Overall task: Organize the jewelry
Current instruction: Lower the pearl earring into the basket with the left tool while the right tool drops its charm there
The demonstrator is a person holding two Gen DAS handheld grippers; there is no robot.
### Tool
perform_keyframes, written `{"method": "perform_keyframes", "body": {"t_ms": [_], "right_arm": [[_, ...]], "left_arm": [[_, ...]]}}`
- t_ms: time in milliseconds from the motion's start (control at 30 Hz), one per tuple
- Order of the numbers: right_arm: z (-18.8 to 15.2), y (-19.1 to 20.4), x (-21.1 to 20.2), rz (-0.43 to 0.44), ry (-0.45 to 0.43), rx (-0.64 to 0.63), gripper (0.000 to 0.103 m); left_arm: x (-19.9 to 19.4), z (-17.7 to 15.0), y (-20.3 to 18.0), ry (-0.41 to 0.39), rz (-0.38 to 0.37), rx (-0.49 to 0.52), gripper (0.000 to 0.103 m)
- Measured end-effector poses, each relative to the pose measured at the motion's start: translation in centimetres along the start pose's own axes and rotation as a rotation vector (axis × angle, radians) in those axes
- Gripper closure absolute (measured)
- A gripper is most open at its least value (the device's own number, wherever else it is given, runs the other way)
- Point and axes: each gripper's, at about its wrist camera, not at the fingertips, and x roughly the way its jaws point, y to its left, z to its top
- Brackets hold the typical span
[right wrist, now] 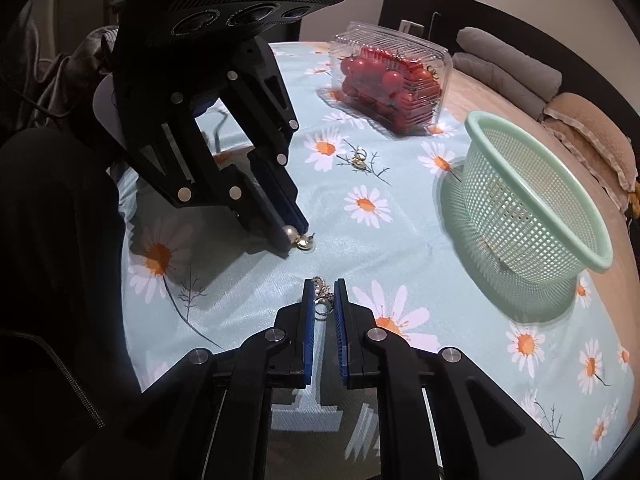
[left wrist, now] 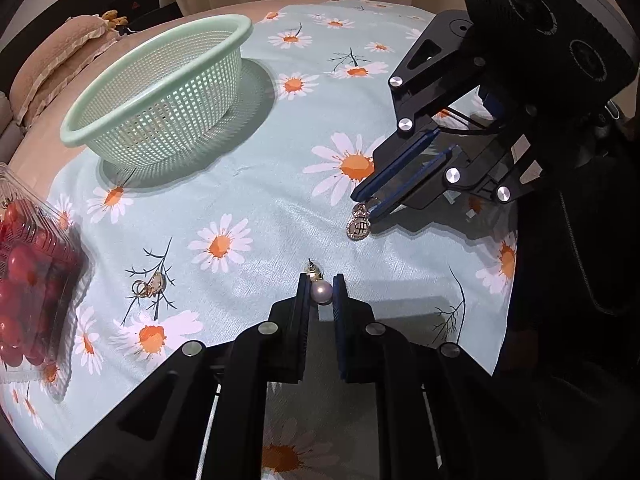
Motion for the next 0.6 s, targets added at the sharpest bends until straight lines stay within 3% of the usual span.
{"method": "perform_keyframes", "body": {"t_ms": [600], "right_arm": [[1.1, -3.4, -4.6, -0.119, -0.002, 0.042, 0.094]], "left_arm": [[-3.7, 2.3, 1.2, -0.069, 0.044, -0.010, 0.091]]}}
